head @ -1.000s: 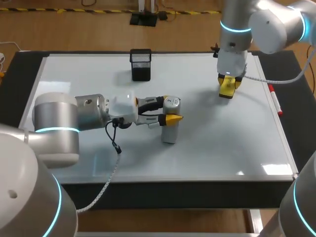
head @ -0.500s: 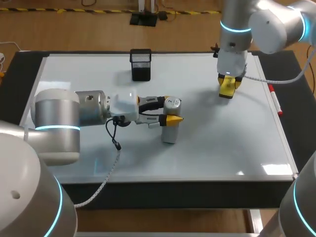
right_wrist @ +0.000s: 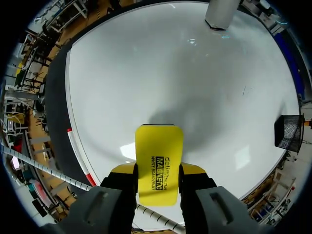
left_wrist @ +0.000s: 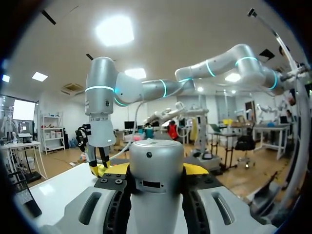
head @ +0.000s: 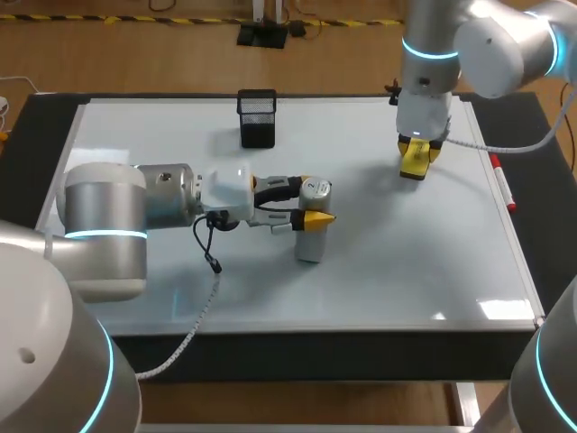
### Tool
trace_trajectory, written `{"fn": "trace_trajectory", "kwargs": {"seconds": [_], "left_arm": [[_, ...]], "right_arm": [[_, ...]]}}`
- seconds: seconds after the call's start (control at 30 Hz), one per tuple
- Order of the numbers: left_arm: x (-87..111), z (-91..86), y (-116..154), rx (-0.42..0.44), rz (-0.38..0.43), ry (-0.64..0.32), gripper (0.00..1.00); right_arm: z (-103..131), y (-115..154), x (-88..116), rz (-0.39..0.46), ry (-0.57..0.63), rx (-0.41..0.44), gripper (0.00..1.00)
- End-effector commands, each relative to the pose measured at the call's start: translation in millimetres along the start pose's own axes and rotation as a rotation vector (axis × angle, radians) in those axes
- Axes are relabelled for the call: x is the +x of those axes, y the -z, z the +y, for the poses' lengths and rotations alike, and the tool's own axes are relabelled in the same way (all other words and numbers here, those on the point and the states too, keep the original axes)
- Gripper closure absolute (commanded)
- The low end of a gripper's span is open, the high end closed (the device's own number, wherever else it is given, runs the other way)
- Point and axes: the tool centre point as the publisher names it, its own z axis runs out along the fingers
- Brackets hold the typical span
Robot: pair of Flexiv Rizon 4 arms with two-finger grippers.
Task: Pick up the inspection probe, press it on each red-marked spot on the whiteboard one by one, put down the probe, pick up the eraser, and wipe off all the red marks.
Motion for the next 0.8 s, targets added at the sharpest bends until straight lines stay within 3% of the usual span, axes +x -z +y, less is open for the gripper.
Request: {"fn": "trace_trajectory", "kwargs": {"seconds": [0.03,0.47,0.8], "left_arm": [[0.7,-3.0,0.8,0.001,0.002,-0.002,1.00],[-16.1,-33.1,41.4,0.052,-0.081,-0.041,1.00],[-33.7,-39.7,87.9,0.056,-0.177,-0.045,1.00]], "right_arm": [[-1.1,0.8,-0.1,0.004,0.002,0.001,1.00],[-1.1,0.8,-0.1,0.004,0.002,0.001,1.00],[-1.1,0.8,-0.1,0.004,0.002,0.001,1.00]]}}
